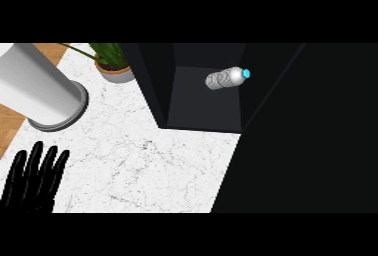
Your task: Pick up the bottled water, place it into the cabinet and close the cabinet
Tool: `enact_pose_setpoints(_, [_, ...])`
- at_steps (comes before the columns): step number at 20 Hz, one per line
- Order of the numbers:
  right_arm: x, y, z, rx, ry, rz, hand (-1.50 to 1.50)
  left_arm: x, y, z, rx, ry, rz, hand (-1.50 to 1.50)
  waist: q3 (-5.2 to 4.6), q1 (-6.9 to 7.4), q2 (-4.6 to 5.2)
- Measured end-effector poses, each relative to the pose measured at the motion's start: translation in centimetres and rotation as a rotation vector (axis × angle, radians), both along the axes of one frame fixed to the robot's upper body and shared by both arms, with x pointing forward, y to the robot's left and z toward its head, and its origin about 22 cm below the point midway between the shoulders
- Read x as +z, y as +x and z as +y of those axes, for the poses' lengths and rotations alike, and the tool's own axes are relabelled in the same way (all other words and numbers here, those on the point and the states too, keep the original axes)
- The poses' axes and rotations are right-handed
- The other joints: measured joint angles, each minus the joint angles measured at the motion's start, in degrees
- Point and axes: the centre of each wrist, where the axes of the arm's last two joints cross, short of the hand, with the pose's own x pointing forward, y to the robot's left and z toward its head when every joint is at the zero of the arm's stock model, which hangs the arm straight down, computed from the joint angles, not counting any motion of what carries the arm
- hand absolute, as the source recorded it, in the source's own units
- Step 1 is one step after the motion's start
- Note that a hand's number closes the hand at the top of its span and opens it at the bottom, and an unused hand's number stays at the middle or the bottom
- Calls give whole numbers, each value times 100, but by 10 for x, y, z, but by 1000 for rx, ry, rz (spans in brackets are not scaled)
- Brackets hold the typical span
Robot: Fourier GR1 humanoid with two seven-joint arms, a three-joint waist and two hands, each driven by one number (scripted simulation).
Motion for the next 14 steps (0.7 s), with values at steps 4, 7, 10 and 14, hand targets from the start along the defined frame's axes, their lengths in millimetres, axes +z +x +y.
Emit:
enact_pose_setpoints(4, [1,1,0,11,-7,-7,150,2,1,4,-2,0,-13,-150,-1,50,19])
enact_pose_setpoints(7, [1,2,0,14,-3,-2,150,3,1,6,-6,1,-16,-150,-3,97,40])
enact_pose_setpoints(10, [0,2,0,16,16,21,150,3,0,7,-13,-2,-16,-150,-3,152,77])
enact_pose_setpoints(14, [-3,5,1,43,42,62,150,4,0,9,-25,-3,-22,-150,1,237,127])
